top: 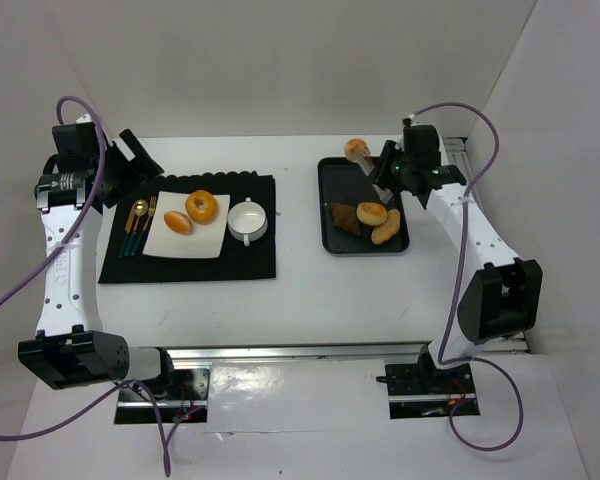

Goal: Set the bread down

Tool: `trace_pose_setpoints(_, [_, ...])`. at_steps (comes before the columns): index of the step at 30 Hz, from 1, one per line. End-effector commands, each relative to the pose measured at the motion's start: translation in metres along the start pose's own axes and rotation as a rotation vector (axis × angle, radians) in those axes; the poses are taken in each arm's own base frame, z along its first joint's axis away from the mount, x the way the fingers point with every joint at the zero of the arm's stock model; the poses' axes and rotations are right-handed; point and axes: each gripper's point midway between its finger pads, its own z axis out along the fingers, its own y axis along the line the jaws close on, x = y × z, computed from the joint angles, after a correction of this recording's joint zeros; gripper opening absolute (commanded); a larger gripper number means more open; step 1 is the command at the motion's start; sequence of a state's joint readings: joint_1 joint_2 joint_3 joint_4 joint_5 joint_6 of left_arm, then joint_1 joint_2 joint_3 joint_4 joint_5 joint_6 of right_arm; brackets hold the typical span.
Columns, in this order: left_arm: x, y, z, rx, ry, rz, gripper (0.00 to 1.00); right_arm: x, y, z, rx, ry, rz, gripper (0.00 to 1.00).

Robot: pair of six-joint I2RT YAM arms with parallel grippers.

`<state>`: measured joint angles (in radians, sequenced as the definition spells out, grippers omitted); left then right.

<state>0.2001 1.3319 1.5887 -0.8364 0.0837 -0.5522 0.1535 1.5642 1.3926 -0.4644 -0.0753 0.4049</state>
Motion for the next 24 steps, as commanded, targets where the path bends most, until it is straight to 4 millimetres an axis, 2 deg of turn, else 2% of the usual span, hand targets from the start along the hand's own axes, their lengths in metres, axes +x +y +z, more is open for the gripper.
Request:
trace_pose_setpoints(1, [-0.017, -0.008, -0.008, 0.023, -0.067, 0.013, 0.99, 0.03, 0.062, -0.025, -0.184, 0.082, -0.146, 0.29])
trace_pose_setpoints(2, [-0.017, -0.008, -0.008, 0.023, -0.067, 0.013, 0.99, 0.047, 0.096, -0.033, -0.281, 0.119, -0.202, 0.29])
trace_pose_setpoints(4, [-0.019, -0.005, -0.007, 0.001, -0.079, 0.0, 0.99, 0.073, 0.122, -0.04, -0.35, 0.182, -0.267, 0.29])
trace_pose_setpoints(5, [-0.02, -0.006, -0.011, 0.005, -0.087, -0.01, 0.99, 0.078, 0.138, -0.048, -0.392, 0.188, -0.289, 0.29])
trace_pose_setpoints(6, [-0.018, -0.005, -0.011, 0.001, -0.079, -0.011, 0.99, 0.104, 0.161, -0.054, -0.457, 0.238, -0.342, 0.29])
trace_pose_setpoints(8, [-0.017, -0.003, -0.011, -0.011, -0.075, -0.012, 0.99, 0.118, 0.183, -0.062, -0.505, 0.258, -0.379, 0.29])
trace_pose_setpoints(9, [-0.017, -0.003, -0.011, -0.011, -0.075, -0.012, 0.99, 0.132, 0.203, -0.068, -0.551, 0.27, -0.412, 0.29])
trace_pose_setpoints(12, [-0.021, -0.003, -0.013, -0.016, -0.089, -0.011, 0.99, 0.156, 0.231, -0.071, -0.619, 0.3, -0.465, 0.29])
trace_pose_setpoints(15, [-0.02, -0.003, -0.017, -0.016, -0.089, -0.011, 0.99, 0.163, 0.254, -0.073, -0.66, 0.298, -0.488, 0.29])
trace_pose_setpoints(16, [-0.023, -0.003, -0.019, -0.02, -0.102, -0.011, 0.99, 0.175, 0.259, -0.07, -0.668, 0.319, -0.51, 0.29])
trace_pose_setpoints(17, [-0.023, -0.002, -0.019, -0.02, -0.102, -0.002, 0.99, 0.175, 0.267, -0.072, -0.688, 0.319, -0.515, 0.29])
trace_pose_setpoints(21, [-0.025, -0.002, -0.022, -0.024, -0.114, -0.001, 0.99, 0.188, 0.285, -0.061, -0.715, 0.336, -0.53, 0.29])
trace_pose_setpoints(23, [-0.025, -0.002, -0.022, -0.024, -0.114, -0.001, 1.0, 0.198, 0.286, -0.044, -0.697, 0.364, -0.533, 0.29])
trace_pose_setpoints(24, [-0.022, -0.001, -0.022, -0.029, -0.105, -0.002, 1.0, 0.197, 0.29, -0.041, -0.7, 0.359, -0.532, 0.29])
